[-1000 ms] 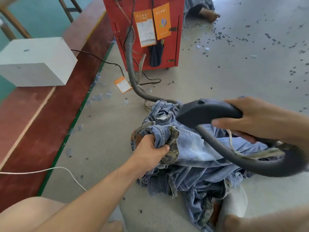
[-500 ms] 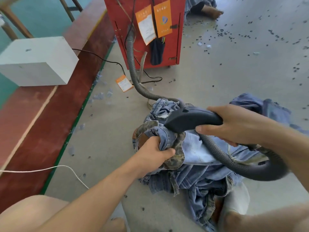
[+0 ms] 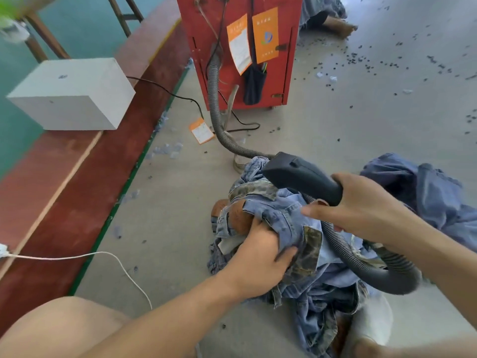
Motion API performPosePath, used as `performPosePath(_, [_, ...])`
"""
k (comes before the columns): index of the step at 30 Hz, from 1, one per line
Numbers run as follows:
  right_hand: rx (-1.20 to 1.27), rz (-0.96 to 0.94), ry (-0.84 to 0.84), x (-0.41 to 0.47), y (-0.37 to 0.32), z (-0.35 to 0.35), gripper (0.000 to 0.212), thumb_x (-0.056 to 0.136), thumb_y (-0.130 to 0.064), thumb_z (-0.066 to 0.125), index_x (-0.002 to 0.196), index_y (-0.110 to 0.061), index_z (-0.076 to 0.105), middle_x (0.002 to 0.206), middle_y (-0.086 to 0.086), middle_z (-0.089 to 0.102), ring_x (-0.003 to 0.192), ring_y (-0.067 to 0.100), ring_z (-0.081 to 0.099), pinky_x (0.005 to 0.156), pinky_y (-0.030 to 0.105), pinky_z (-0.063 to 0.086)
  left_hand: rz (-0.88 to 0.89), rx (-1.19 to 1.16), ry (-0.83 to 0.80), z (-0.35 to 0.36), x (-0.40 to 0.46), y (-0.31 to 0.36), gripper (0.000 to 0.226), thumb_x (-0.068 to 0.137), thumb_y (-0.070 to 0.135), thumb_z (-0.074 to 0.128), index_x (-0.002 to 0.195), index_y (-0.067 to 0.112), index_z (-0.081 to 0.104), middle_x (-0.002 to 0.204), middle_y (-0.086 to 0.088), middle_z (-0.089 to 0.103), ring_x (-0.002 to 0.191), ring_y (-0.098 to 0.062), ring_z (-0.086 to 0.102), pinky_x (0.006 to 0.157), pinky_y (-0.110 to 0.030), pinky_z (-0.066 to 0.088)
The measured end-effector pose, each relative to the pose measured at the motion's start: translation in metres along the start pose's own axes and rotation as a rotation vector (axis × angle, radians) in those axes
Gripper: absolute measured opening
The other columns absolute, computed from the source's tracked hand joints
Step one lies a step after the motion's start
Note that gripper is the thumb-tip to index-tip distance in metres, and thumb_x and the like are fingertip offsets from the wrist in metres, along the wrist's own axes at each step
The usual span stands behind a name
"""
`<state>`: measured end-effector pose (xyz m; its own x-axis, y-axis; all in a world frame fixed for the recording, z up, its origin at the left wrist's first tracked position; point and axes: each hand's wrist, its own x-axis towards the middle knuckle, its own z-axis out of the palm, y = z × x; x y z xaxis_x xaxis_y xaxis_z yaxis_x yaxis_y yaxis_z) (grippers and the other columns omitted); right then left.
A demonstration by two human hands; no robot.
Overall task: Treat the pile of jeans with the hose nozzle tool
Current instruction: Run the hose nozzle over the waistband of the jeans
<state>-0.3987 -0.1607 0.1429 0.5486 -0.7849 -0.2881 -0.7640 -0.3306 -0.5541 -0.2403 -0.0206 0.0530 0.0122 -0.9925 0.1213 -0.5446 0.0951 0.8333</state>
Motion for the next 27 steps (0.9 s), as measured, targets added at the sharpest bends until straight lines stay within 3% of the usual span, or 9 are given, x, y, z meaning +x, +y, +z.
performPosePath(1, [-0.006, -0.008, 0.015, 0.0, 0.0, 0.001, 0.043, 0.076, -0.059, 0.079, 0.089, -0.023, 0.059, 0.056, -0.007, 0.068, 0.044, 0.005, 0.062, 0.049, 0.028, 0.047, -0.192, -0.238, 0.035, -0.001, -0.001, 0.005, 0.042, 0.094, 0.006, 0.064, 0.125, 0.035, 0.065, 0.134, 0.003, 0.067, 0.13, -0.006, 0.055, 0.112, -0.024, 0.041])
performPosePath(3, [-0.011, -0.01, 0.061, 0.0, 0.002, -0.001, 0.042, 0.075, -0.062, 0.073, 0.089, -0.025, 0.058, 0.058, -0.011, 0.068, 0.047, 0.007, 0.064, 0.052, 0.036, 0.054, -0.506, -0.752, 0.055, -0.007, 0.0, 0.008, 0.028, 0.09, 0.007, 0.065, 0.105, 0.026, 0.078, 0.12, -0.006, 0.076, 0.112, -0.016, 0.07, 0.095, -0.03, 0.058])
performPosePath(6, [-0.011, -0.047, 0.012, -0.001, 0.004, -0.015, 0.045, 0.075, -0.068, 0.069, 0.102, -0.038, 0.051, 0.067, -0.022, 0.07, 0.05, 0.007, 0.067, 0.049, 0.033, 0.057, -0.719, -1.414, 0.088, -0.025, 0.005, -0.006, 0.045, 0.093, 0.029, 0.057, 0.127, 0.003, 0.071, 0.132, -0.025, 0.067, 0.119, -0.038, 0.067, 0.101, -0.05, 0.055])
performPosePath(9, [0.064, -0.132, -0.042, -0.004, 0.009, -0.033, 0.041, 0.07, -0.072, 0.065, 0.102, -0.058, 0.043, 0.07, -0.015, 0.073, 0.048, 0.009, 0.067, 0.042, 0.018, 0.048, -0.723, -1.609, 0.154, -0.042, 0.009, -0.014, 0.071, 0.102, 0.048, 0.033, 0.143, -0.006, 0.054, 0.141, -0.031, 0.058, 0.132, -0.045, 0.056, 0.112, -0.055, 0.042])
performPosePath(12, [0.044, -0.24, -0.063, -0.01, 0.018, -0.044, 0.031, 0.078, -0.06, 0.07, 0.102, -0.058, 0.05, 0.071, -0.012, 0.072, 0.048, 0.008, 0.066, 0.043, 0.016, 0.046, -0.729, -1.594, 0.155, -0.042, 0.011, -0.022, 0.081, 0.106, 0.061, 0.022, 0.147, -0.004, 0.049, 0.145, -0.03, 0.054, 0.137, -0.046, 0.051, 0.121, -0.059, 0.03])
performPosePath(18, [-0.179, -0.325, -0.219, -0.013, 0.013, -0.025, 0.033, 0.079, -0.067, 0.062, 0.107, -0.052, 0.055, 0.082, -0.023, 0.069, 0.064, 0.003, 0.066, 0.056, 0.021, 0.047, -0.68, -1.501, 0.079, -0.046, 0.018, -0.024, 0.076, 0.106, 0.062, 0.026, 0.146, 0.005, 0.055, 0.15, -0.024, 0.053, 0.139, -0.041, 0.05, 0.122, -0.055, 0.033])
performPosePath(23, [-0.126, -0.26, 0.016, -0.002, 0.008, -0.007, 0.023, 0.085, -0.06, 0.061, 0.1, -0.045, 0.051, 0.071, -0.014, 0.065, 0.065, 0.0, 0.063, 0.055, 0.031, 0.049, -0.721, -1.499, 0.116, -0.065, 0.027, -0.026, 0.075, 0.105, 0.057, 0.024, 0.136, 0.001, 0.064, 0.138, -0.024, 0.063, 0.124, -0.038, 0.064, 0.103, -0.05, 0.054])
performPosePath(25, [-0.072, -0.249, 0.089, -0.003, 0.008, -0.017, 0.022, 0.084, -0.062, 0.06, 0.097, -0.049, 0.048, 0.07, -0.019, 0.066, 0.06, -0.001, 0.063, 0.049, 0.026, 0.044, -0.798, -1.236, 0.116, -0.072, 0.032, -0.025, 0.063, 0.106, 0.051, 0.036, 0.131, 0.004, 0.069, 0.127, -0.017, 0.07, 0.115, -0.032, 0.069, 0.096, -0.046, 0.057])
performPosePath(27, [-0.022, -0.249, 0.102, -0.007, 0.01, -0.028, 0.02, 0.084, -0.059, 0.062, 0.097, -0.054, 0.047, 0.068, -0.024, 0.066, 0.049, 0.002, 0.063, 0.043, 0.017, 0.042, -0.876, -0.688, 0.154, -0.08, 0.036, -0.03, 0.053, 0.103, 0.052, 0.054, 0.116, 0.005, 0.072, 0.108, -0.006, 0.075, 0.1, -0.023, 0.071, 0.085, -0.036, 0.053])
